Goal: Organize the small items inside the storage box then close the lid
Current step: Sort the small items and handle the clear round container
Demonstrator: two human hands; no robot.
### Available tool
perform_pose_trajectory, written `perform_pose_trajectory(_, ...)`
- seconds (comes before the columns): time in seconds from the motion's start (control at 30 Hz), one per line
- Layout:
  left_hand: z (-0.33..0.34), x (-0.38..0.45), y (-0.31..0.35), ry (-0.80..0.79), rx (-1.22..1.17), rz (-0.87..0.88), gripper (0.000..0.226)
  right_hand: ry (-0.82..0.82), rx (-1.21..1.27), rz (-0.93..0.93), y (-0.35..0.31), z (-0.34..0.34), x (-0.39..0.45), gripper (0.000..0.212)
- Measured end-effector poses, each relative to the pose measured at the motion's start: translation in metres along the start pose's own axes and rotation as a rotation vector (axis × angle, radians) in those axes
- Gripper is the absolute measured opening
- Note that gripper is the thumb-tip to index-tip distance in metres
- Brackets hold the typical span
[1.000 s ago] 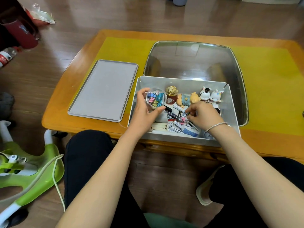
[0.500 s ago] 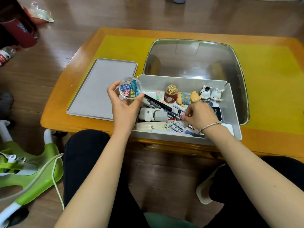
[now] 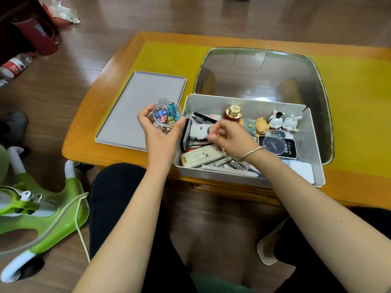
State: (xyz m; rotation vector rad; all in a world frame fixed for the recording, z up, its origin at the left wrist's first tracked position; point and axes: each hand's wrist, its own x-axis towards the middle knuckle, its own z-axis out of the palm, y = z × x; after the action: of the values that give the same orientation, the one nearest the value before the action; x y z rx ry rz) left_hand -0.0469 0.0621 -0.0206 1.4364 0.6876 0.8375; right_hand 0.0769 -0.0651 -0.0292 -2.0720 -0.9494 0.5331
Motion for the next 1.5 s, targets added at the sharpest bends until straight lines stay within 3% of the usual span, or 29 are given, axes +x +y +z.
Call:
perform_pose_trajectory(0.07,0.000,0.000,-0.001,0.003,0.002,-0.004,0.060,0.052,0.091,-0.021,0.001,-0.008,0.000,0.008)
perform_pose_trajectory(0.17,0.001,0.000,-0.003,0.001,-0.002,-0.006,0.060,-0.112,0.137,0.033,-0.001,-0.012,-0.004,0.008)
perform_pose_trajectory(0.33,0.003,-0.003,-0.005,-0.011,-0.004,0.001,0.060,-0.363,-0.111,0.036,-0.011,0.006,-0.004,0.010)
perform_pose_trajectory(0.6,0.002,-0.002,-0.006,-0.058,-0.007,0.006,0.060,-0.432,-0.436,0.140,-0.008,-0.022,0.005,0.013)
perform_pose_trajectory(0.8,0.006,-0.001,-0.008,-0.055,-0.012,0.015,0.061,-0.322,-0.215,0.085,-0.003,-0.033,-0.005,0.013)
perform_pose_trajectory(0.9,0.008,-0.002,-0.009,-0.068,-0.012,0.029,0.060,-0.464,-0.090,0.115,-0.009,-0.019,-0.011,0.012)
perform_pose_trajectory(1.0,0.009,-0.003,-0.011,-0.078,-0.009,0.037,0.061,-0.577,-0.138,0.182,-0.008,-0.011,-0.014,0.014)
perform_pose_trajectory(1.17,0.011,-0.007,-0.013,-0.091,-0.026,0.050,0.059,-0.293,-0.114,0.138,0.004,-0.029,-0.024,0.014)
perform_pose_trajectory(1.27,0.016,-0.011,-0.015,-0.078,-0.048,0.055,0.060,-0.118,0.030,0.123,0.012,-0.042,-0.031,0.015)
perform_pose_trajectory(1.5,0.022,-0.014,-0.012,0.008,-0.060,0.102,0.059,0.137,0.078,0.178,0.024,-0.053,-0.047,0.010)
